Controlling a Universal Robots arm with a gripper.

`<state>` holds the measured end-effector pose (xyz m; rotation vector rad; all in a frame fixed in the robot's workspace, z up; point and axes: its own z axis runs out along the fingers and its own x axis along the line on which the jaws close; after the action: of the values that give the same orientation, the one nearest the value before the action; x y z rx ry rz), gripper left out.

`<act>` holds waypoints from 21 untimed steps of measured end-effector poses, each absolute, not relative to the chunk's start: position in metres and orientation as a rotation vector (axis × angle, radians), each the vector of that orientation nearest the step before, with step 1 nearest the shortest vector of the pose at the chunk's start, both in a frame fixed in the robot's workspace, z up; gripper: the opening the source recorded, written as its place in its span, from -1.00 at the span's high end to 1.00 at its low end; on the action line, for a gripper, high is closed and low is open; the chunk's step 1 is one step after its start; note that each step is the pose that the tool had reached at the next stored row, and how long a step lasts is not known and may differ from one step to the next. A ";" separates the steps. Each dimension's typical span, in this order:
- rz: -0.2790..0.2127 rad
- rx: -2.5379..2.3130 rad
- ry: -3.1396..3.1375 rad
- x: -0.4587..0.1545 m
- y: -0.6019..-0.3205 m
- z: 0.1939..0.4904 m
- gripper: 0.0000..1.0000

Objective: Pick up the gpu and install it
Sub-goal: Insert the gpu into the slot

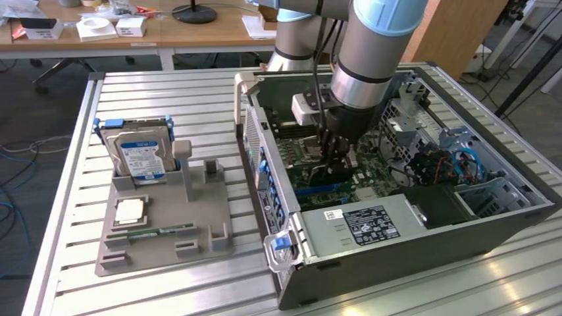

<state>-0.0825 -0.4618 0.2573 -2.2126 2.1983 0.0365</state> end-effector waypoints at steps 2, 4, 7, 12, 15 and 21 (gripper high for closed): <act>0.036 -2.213 2.198 -0.083 -0.462 0.257 0.48; 0.037 -2.212 2.198 -0.083 -0.462 0.257 0.48; 0.037 -2.213 2.198 -0.083 -0.462 0.256 0.48; 0.037 -2.212 2.198 -0.083 -0.462 0.255 0.48; 0.036 -2.213 2.198 -0.083 -0.462 0.254 0.48; 0.036 -2.213 2.198 -0.083 -0.462 0.253 0.48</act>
<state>-0.0826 -0.4618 0.2528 -2.2127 2.1985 0.0365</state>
